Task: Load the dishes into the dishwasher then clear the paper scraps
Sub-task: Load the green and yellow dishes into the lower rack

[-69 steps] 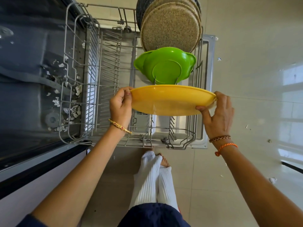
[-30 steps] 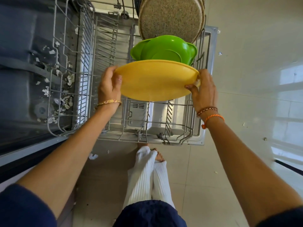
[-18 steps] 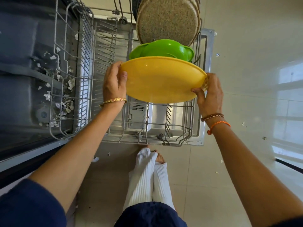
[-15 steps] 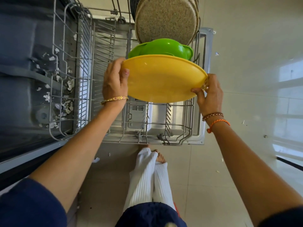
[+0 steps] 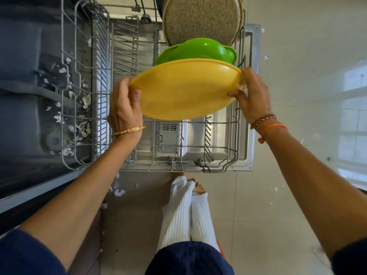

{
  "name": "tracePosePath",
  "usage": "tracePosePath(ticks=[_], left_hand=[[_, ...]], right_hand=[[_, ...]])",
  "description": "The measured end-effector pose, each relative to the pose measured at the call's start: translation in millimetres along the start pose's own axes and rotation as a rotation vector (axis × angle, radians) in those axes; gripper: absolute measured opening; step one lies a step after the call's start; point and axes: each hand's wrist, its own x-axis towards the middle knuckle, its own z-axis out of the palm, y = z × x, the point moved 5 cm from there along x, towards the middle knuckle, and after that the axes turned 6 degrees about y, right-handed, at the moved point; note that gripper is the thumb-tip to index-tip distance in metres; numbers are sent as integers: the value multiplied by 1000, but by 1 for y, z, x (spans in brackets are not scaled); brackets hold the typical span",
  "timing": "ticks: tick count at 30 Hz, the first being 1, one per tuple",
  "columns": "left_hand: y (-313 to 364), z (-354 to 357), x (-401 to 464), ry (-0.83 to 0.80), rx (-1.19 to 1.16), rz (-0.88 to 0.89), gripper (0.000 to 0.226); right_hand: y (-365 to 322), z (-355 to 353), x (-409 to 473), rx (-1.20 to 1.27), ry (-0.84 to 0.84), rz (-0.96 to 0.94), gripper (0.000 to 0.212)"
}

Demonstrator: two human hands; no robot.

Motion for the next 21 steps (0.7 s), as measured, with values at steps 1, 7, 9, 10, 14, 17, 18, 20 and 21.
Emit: tracePosePath(ticks=[1, 7, 9, 10, 14, 17, 18, 20, 21], left_hand=[[3, -2, 4, 32, -18, -5, 73], [36, 0, 26, 41, -58, 112, 63], [34, 3, 28, 13, -29, 117, 63], [32, 4, 27, 0, -18, 117, 68], [16, 8, 19, -103, -41, 60, 66], [12, 14, 22, -120, -51, -15, 80], [13, 18, 27, -128, -39, -60, 76], [9, 31, 38, -167, 39, -124, 50], [7, 35, 43, -186, 64, -133, 40]], right_hand=[[-6, -9, -3, 12, 41, -46, 37], [-13, -45, -14, 77, 176, -57, 41], [-11, -43, -10, 68, 151, -50, 41], [-10, -41, -8, 54, 135, -49, 42], [-4, -17, -5, -10, 76, -8, 40], [1, -6, 0, -18, 108, 65, 41], [2, -4, 3, -23, 108, 89, 43], [6, 1, 11, -54, 62, 146, 45], [8, 4, 13, -59, 36, 164, 47]])
